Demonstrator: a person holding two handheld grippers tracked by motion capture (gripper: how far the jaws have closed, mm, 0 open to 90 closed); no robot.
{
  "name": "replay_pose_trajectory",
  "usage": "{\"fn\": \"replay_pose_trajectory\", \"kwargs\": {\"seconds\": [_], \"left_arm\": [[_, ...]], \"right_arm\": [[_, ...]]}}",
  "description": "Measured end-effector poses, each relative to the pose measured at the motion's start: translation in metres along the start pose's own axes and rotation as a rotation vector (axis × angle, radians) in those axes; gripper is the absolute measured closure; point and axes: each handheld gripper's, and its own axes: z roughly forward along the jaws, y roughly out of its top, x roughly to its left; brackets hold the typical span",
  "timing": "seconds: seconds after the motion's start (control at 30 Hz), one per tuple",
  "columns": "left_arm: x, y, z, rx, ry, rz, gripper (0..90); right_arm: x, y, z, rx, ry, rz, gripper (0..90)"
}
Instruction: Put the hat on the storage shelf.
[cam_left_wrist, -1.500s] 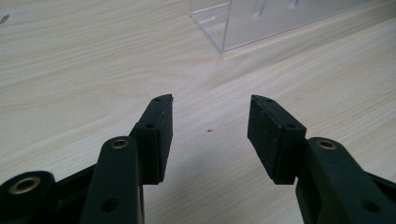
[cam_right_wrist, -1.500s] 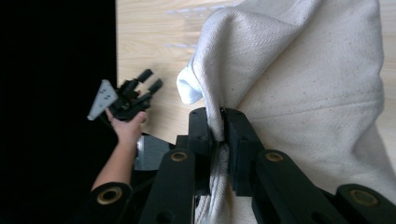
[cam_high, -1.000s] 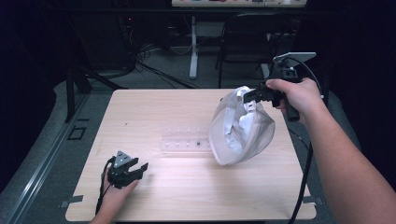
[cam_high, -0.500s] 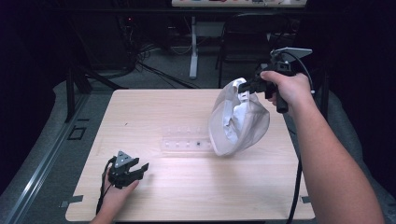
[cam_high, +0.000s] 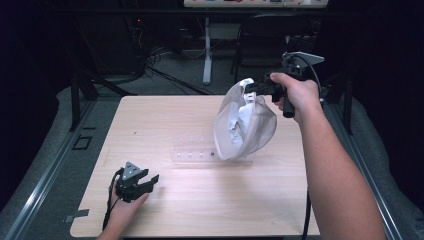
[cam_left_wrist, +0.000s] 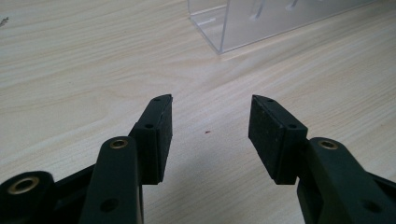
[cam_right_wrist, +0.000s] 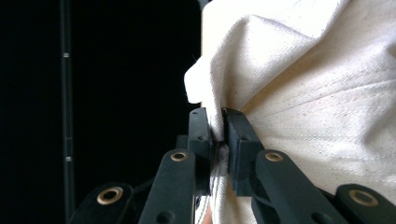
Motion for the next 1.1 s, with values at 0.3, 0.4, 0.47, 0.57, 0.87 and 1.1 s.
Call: {"fn": "replay_pose_trajectory", "kwargs": {"seconds": [0.3, 0.4, 0.47, 0.57, 0.87, 1.1], "left_arm": [[-0.005, 0.002, 0.001, -0.007, -0.009, 0.019, 50.2], [-0.008, 0.003, 0.001, -0.013, -0.013, 0.019, 49.8], [-0.010, 0.004, 0.001, -0.022, -0.017, 0.022, 49.4], [-0.015, 0.008, 0.001, -0.031, -0.024, 0.042, 48.4], [-0.044, 0.041, 0.002, -0.129, -0.061, 0.105, 45.7], [-0.075, 0.065, 0.019, -0.142, -0.085, 0.169, 44.1]], "right_arm": [[-0.003, 0.001, 0.013, -0.013, 0.009, 0.005, 82.2], [-0.002, 0.001, 0.014, -0.012, 0.007, 0.006, 82.2], [-0.003, 0.002, 0.015, -0.020, 0.007, 0.006, 82.2], [-0.001, 0.002, 0.019, -0.039, 0.010, 0.007, 82.2], [0.001, 0.002, 0.037, -0.047, -0.014, -0.005, 82.2], [-0.001, 0.004, 0.042, -0.058, -0.025, -0.003, 82.1]]}}
